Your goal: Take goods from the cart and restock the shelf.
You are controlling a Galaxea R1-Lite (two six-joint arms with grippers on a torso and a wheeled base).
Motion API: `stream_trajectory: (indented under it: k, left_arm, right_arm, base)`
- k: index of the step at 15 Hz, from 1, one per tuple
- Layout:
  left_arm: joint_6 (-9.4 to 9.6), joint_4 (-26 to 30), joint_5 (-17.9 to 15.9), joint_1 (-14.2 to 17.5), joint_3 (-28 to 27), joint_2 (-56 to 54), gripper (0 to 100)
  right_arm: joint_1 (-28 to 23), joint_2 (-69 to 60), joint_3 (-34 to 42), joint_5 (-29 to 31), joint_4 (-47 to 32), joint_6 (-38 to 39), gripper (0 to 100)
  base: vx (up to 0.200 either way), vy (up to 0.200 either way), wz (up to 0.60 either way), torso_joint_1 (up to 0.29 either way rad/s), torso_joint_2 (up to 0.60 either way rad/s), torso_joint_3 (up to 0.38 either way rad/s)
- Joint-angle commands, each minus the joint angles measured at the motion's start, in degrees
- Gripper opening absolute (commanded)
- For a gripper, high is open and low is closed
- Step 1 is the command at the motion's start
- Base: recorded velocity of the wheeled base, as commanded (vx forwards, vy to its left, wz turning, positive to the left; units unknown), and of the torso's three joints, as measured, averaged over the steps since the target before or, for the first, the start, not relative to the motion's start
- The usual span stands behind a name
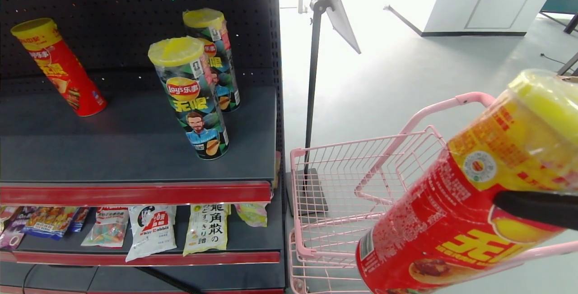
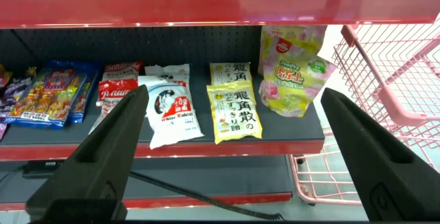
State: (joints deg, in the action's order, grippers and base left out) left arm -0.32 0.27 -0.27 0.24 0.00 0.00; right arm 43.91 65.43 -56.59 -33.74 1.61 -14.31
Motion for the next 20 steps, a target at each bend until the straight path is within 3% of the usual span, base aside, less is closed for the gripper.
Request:
stream_trajectory:
  k: [1, 20]
  left_arm:
    - [-0.03, 0.0, 0.0, 0.0, 0.0, 0.1, 100]
    - [-0.03, 0.0, 0.0, 0.0, 0.0, 0.1, 100]
  right_arm:
    - [0.0, -0.4, -0.4, 0.0, 0.1, 0.5, 0]
    - [0.1, 3.0, 1.7, 1.1, 0.8, 2.8, 0]
  base:
    - [0.0, 0.0, 0.0, 0.0, 0.0, 0.0]
    - [0.0, 0.0, 0.0, 0.0, 0.0, 0.0]
